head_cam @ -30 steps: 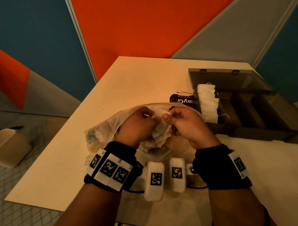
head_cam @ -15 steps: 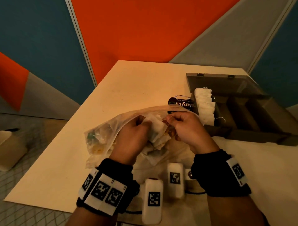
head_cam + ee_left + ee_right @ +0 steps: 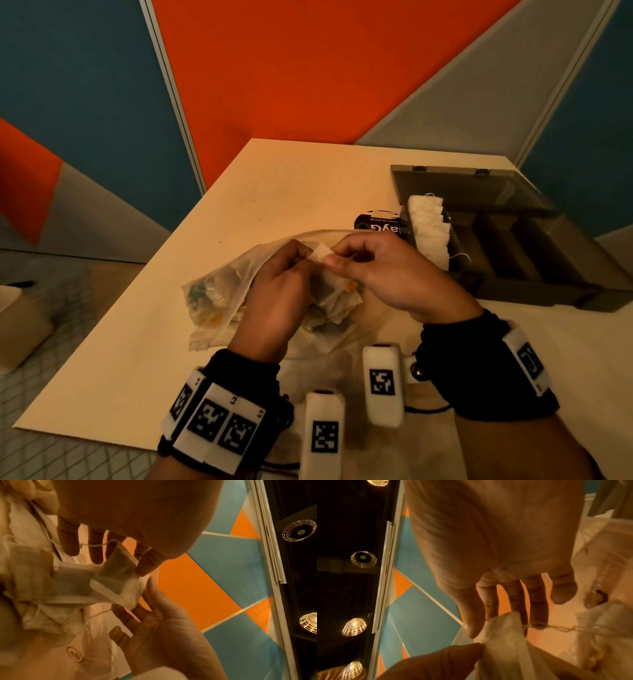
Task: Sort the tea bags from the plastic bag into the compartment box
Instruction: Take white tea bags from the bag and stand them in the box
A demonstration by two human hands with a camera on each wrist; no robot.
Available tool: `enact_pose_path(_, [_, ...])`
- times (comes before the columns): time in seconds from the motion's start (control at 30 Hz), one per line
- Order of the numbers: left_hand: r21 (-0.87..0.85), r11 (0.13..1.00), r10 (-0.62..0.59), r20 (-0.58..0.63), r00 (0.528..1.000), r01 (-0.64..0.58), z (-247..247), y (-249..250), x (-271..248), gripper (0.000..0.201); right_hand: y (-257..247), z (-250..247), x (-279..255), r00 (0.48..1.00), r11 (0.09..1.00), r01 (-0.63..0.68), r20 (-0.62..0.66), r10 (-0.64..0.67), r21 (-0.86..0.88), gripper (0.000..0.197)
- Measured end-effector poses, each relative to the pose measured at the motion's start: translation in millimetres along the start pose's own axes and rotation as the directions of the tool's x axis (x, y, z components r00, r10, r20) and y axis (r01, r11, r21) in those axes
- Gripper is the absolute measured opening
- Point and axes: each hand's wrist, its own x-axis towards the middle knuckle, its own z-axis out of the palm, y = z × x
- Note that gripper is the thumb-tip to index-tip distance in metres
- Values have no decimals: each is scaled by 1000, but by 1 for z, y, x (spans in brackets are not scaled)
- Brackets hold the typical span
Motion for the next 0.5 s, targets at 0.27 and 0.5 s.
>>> enact_pose_path(0.27, [6,999,41,50,998,-41,-1,3,-3,17,-3,-11,-6,999,998,-39,-7,38,-44,12])
enact_pose_path(0.5, [56,998,12,7,1000,-12,-6,-5,-5,19,-4,-39,-31,991,983,-121,45,128,-137,12])
